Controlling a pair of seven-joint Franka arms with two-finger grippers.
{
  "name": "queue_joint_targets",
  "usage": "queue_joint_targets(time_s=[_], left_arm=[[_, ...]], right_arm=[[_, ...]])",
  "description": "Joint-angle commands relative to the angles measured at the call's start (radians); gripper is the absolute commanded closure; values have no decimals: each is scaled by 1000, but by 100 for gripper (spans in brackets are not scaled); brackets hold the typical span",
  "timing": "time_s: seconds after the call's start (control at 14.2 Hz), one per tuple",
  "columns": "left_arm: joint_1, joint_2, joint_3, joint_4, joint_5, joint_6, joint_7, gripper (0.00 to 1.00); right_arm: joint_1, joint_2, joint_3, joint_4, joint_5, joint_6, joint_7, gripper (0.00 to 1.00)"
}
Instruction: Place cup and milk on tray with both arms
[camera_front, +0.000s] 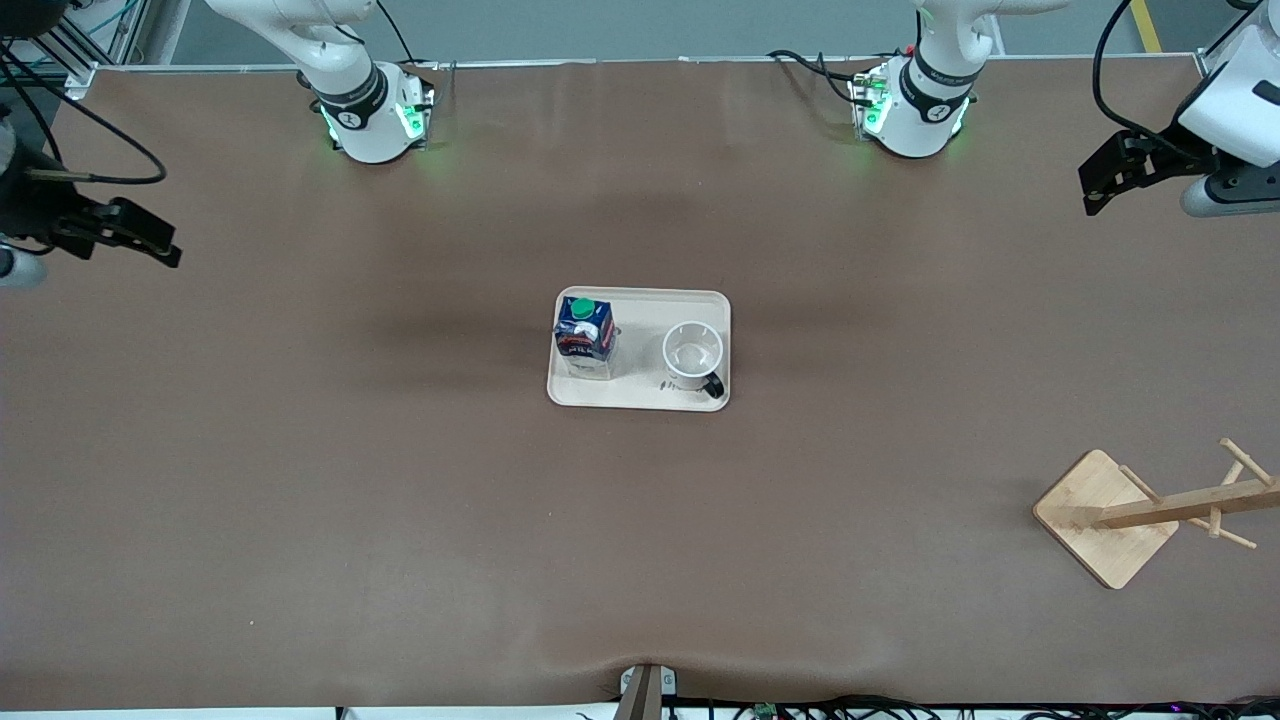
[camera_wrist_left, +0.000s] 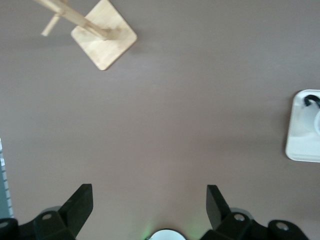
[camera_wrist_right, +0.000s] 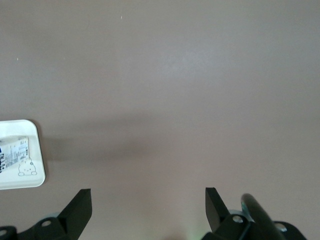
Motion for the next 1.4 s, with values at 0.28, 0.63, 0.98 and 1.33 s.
queue_joint_targets(time_s=[0.28, 0.63, 0.98, 1.33], left_arm=[[4, -7, -5, -36, -38, 44, 16, 0], [4, -14, -5, -64, -62, 84, 17, 0], [4, -9, -3, -53, -79, 75, 17, 0], [4, -7, -2, -44, -68, 66, 12, 0]], right_arm=[[-61, -12, 11, -15, 31, -2, -37, 0], [-49, -14, 19, -2, 31, -11, -37, 0], [-50, -8, 16, 18, 29, -10, -37, 0], [-47, 1, 16, 43, 18, 3, -40, 0]])
